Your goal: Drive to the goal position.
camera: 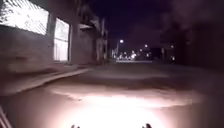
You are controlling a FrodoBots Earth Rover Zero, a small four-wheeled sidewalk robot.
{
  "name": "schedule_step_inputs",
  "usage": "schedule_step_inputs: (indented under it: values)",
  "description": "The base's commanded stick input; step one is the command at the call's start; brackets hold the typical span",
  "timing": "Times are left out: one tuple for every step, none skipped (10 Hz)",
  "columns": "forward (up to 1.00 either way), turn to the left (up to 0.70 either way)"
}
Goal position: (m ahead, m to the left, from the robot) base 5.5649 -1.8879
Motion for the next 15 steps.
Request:
schedule_step_inputs:
  values:
    - [0.85,0.00]
    - [0.85,0.00]
    - [0.85,0.00]
    - [0.85,0.00]
    - [0.85,0.00]
    - [0.85,0.00]
    - [0.85,0.00]
    - [0.85,0.00]
    - [0.85,0.00]
    - [0.85,0.00]
    - [0.85,0.00]
    - [0.85,0.00]
    - [0.85,0.00]
    - [0.85,0.00]
    - [0.85,0.00]
